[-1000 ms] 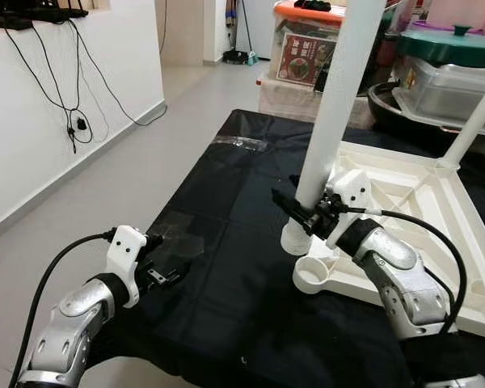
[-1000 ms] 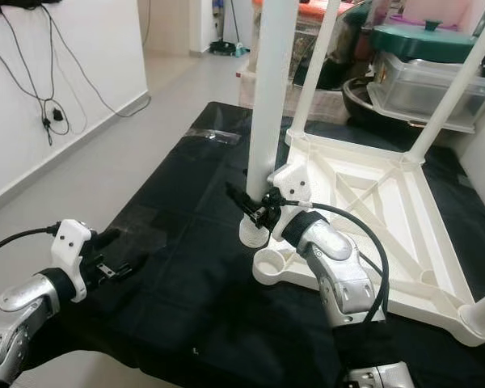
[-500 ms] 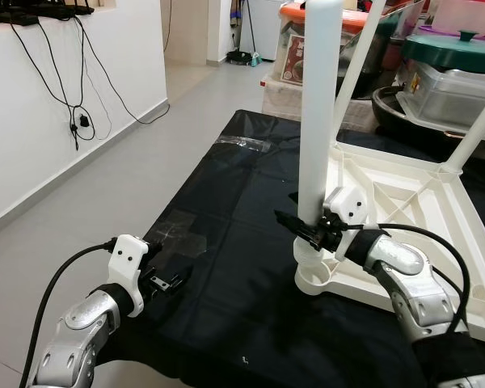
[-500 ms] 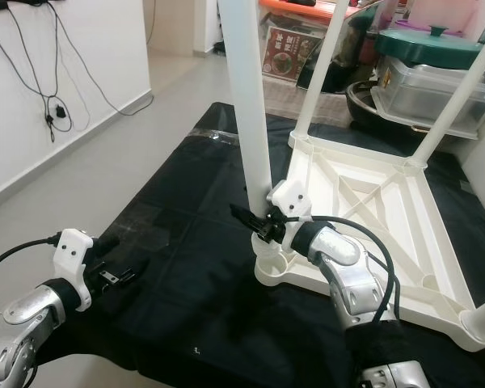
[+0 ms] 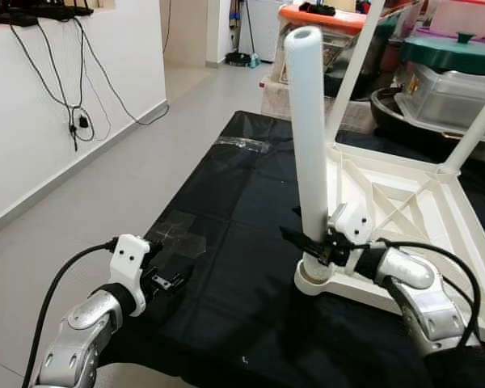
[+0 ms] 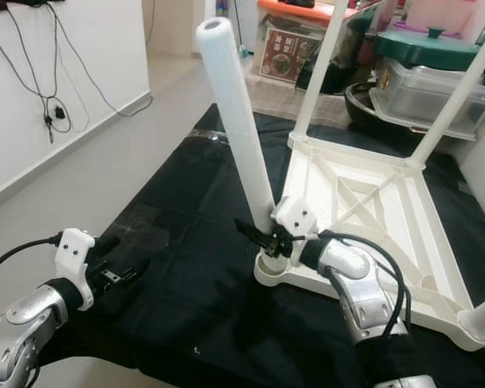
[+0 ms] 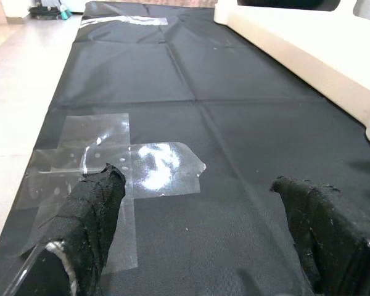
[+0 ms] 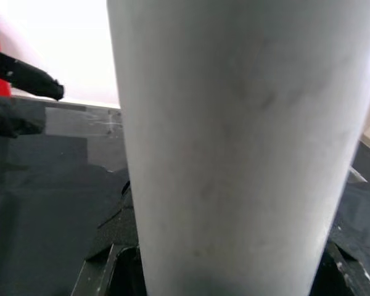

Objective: Building children table

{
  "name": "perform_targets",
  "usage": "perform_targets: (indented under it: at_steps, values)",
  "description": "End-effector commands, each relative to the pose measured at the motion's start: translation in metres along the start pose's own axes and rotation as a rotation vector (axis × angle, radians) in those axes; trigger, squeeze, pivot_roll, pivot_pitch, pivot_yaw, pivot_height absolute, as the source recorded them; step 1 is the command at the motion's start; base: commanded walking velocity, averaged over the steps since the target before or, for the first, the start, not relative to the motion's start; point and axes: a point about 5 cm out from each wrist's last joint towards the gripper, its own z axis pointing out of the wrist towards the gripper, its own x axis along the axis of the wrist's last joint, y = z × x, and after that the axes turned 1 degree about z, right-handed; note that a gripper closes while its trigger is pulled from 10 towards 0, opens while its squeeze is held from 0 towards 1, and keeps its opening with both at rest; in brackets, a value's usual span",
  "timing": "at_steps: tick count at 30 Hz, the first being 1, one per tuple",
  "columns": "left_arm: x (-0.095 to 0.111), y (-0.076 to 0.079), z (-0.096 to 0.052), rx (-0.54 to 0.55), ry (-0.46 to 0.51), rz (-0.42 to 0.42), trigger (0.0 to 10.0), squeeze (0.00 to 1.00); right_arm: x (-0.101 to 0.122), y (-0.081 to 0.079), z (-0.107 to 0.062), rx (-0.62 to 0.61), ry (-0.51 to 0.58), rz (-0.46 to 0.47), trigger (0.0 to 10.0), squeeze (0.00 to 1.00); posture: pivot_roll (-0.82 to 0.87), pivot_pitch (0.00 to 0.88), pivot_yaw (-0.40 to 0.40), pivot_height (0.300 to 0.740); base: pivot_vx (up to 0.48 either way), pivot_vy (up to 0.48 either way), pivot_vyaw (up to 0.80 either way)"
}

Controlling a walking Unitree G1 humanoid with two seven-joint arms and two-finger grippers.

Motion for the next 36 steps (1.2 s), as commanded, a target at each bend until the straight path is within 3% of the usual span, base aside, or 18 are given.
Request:
perform_targets:
  at_steps: [1,13,21,29,36]
  values:
    - [-0.001,0.002,-0.001,-0.005,-0.009,0.006,10.0,0.00,0.001,-0.006,-0.001,0.027,0.005,0.014,0.0,0.00,0.13,0.000,-0.106,0.740,0.000,0.000,0.00]
    - [0.000,0.002,0.000,0.004,-0.005,-0.015,10.0,0.00,-0.002,-0.026,0.010,0.048,0.051,0.118,0.0,0.00,0.13,0.000,-0.107,0.740,0.000,0.000,0.00]
    - [0.000,0.000,0.000,0.016,-0.007,-0.016,10.0,0.00,-0.006,-0.031,0.014,0.063,0.041,0.138,0.0,0.00,0.15,0.000,-0.119,0.740,0.000,0.000,0.00]
    - [-0.004,0.002,-0.001,0.025,-0.015,-0.026,10.0,0.00,-0.011,-0.048,0.016,0.075,0.043,0.184,0.0,0.00,0.14,0.000,-0.119,0.740,0.000,0.000,0.00]
    - [-0.003,-0.001,0.000,0.034,-0.015,-0.031,10.0,0.00,-0.013,-0.048,0.015,0.039,0.050,0.238,0.0,0.00,0.14,0.000,-0.121,0.740,0.000,0.000,0.00]
